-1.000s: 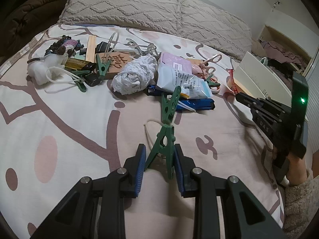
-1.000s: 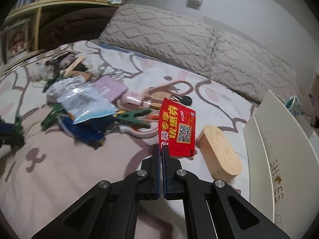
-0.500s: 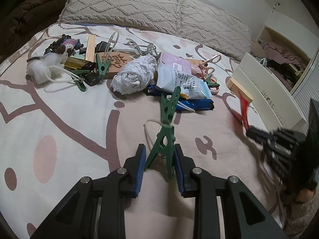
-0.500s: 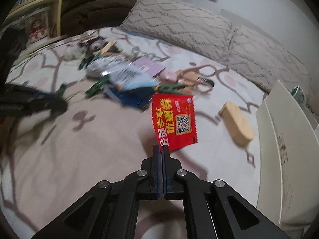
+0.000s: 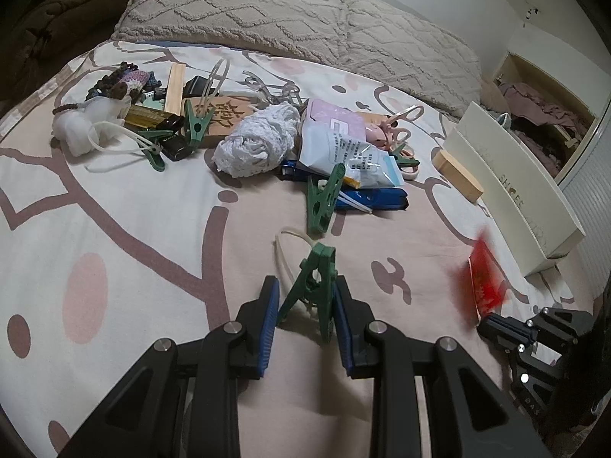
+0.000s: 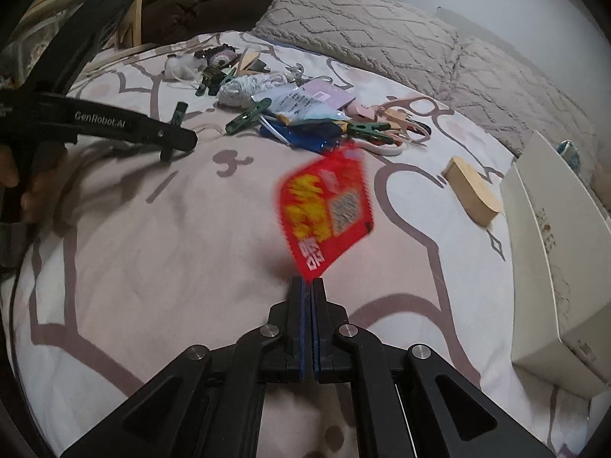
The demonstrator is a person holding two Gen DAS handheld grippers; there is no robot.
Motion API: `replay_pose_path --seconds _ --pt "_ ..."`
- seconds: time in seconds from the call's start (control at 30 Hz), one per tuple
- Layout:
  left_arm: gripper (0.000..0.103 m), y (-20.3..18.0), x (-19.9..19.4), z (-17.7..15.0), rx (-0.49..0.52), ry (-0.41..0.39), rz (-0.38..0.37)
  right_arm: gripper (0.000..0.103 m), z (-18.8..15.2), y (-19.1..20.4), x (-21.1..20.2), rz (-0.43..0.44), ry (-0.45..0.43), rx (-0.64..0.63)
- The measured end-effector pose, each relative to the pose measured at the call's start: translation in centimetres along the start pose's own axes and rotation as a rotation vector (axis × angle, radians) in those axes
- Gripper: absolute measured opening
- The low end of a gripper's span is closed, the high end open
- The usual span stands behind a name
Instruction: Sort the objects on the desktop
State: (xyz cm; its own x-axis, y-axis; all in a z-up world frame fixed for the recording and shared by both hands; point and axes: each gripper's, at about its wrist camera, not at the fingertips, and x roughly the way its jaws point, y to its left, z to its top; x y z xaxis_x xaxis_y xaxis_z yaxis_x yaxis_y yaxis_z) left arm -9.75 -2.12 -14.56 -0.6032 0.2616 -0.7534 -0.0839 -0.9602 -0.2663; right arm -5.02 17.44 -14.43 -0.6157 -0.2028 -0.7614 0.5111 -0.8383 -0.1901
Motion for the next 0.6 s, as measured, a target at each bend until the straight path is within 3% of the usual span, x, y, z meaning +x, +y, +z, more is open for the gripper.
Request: replay_pose_path --seconds 0.2,0.4,0.47,0.6 --pt "0.028 0.1 0.0 0.0 0.000 0.003 -0.012 0.002 -0.4 0.3 -0.8 0.008 0.021 0.011" --pt "0.028 0.1 -0.9 0.1 0.035 0.039 -0.073 0.002 0.6 -1.6 -1.7 0.027 0.065 0.157" --pt "0.028 -0.1 -1.4 0.0 0.061 0.034 -0.074 0.002 1.0 -2.1 -2.1 0.074 0.054 0.222" --pt "0.028 -0.6 -2.1 -0.1 0.122 0.037 -0.083 0.002 2.2 -1.3 -2.4 0.101 0.041 0.246"
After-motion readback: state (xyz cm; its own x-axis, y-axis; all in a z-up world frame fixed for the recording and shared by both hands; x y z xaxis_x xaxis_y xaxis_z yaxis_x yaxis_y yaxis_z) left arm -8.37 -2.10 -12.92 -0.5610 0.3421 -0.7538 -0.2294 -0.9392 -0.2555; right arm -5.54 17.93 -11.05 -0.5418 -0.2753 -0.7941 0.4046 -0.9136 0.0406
